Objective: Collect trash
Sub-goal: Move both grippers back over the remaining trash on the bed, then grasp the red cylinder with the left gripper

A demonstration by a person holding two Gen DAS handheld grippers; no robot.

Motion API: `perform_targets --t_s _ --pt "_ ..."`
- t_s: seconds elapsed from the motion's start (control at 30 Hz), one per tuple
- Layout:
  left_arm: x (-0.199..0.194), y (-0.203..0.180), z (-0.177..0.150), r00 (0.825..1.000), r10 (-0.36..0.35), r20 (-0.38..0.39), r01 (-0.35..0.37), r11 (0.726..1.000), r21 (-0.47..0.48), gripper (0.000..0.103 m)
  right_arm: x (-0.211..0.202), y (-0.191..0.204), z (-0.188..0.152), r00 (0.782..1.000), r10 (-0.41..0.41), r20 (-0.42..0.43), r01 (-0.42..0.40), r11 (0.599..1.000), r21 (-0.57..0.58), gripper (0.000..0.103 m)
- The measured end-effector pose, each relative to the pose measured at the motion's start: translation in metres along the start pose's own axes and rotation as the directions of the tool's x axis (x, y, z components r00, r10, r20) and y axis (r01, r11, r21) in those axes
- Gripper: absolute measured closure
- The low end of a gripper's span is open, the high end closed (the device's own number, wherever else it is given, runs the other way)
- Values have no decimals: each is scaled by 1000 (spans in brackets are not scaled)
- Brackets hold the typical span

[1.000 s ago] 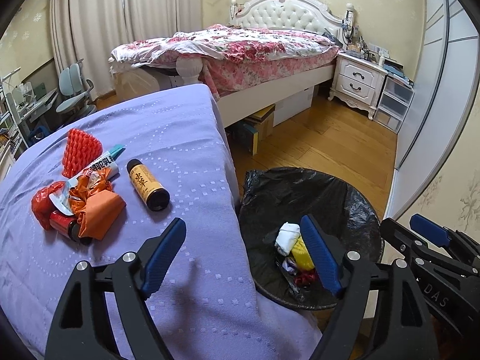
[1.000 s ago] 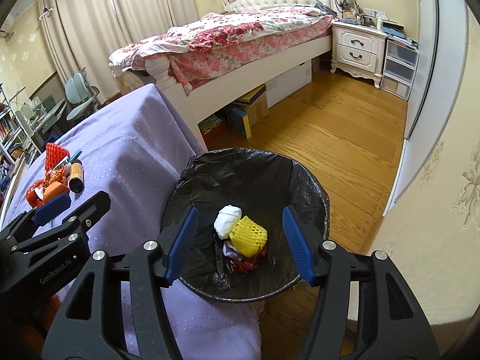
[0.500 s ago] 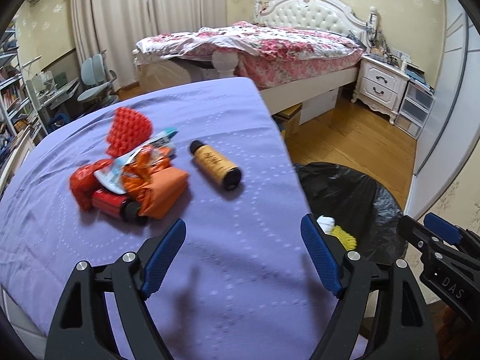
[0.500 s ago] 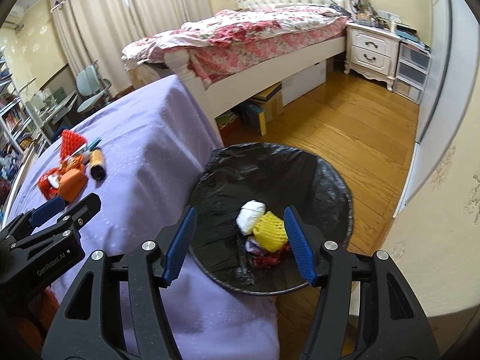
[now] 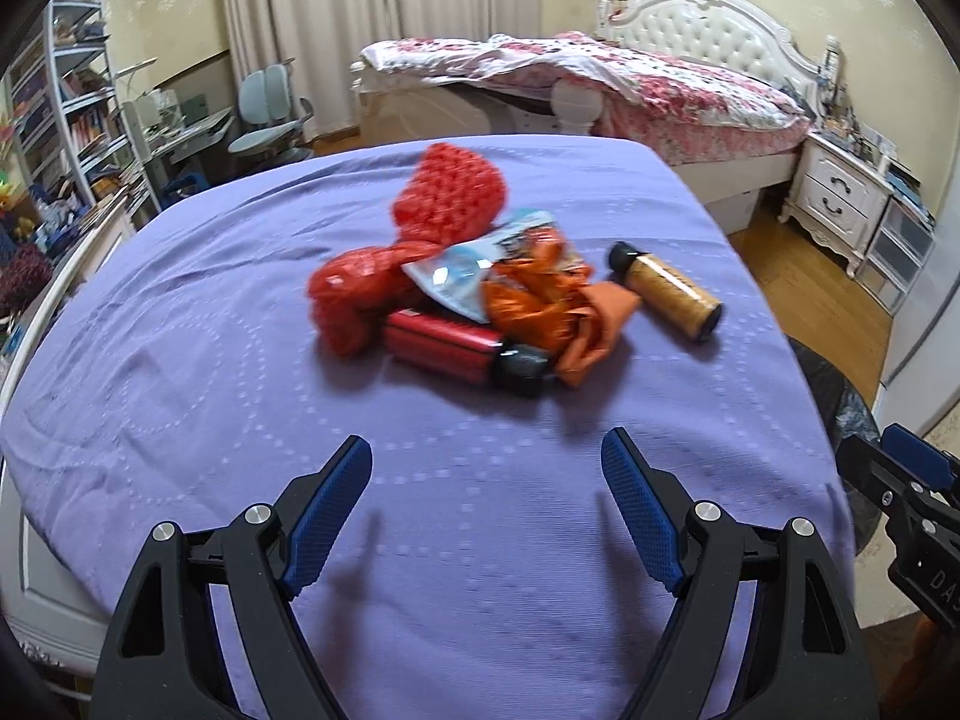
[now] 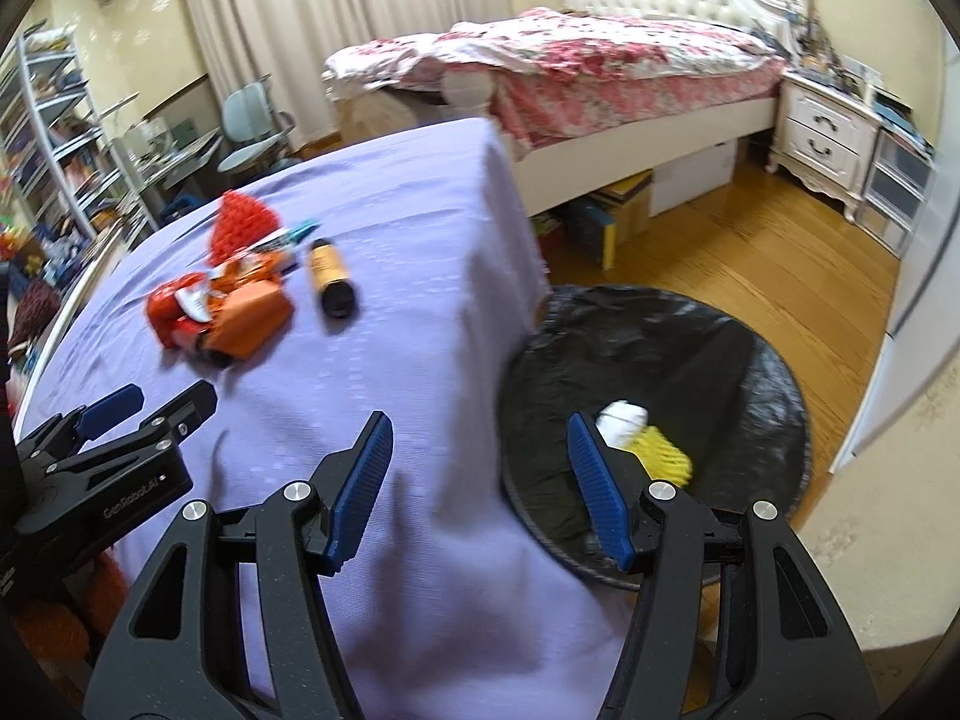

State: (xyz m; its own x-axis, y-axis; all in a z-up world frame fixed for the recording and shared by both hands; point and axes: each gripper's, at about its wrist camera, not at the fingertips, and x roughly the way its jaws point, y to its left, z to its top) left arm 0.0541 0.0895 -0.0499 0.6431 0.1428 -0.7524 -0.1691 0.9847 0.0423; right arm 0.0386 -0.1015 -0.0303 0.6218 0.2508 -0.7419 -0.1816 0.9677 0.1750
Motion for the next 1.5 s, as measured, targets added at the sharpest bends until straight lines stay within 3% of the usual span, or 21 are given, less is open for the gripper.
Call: perform_targets --t_s 0.4,0.73,1.0,1.5 --pt "13 28 10 1000 12 -21 -13 998 -57 24 20 54 5 999 24 -32 -27 994 -103 41" --pt "14 29 28 1000 -11 -9 10 997 -79 24 28 60 11 999 20 -34 -24 994 -108 39" --pt "33 28 42 999 7 -36 -10 996 -86 24 30 61 13 999 29 -36 -33 995 -99 37" --pt "32 60 22 995 6 -101 -17 994 -112 23 30 61 11 999 44 -32 -47 995 -90 33"
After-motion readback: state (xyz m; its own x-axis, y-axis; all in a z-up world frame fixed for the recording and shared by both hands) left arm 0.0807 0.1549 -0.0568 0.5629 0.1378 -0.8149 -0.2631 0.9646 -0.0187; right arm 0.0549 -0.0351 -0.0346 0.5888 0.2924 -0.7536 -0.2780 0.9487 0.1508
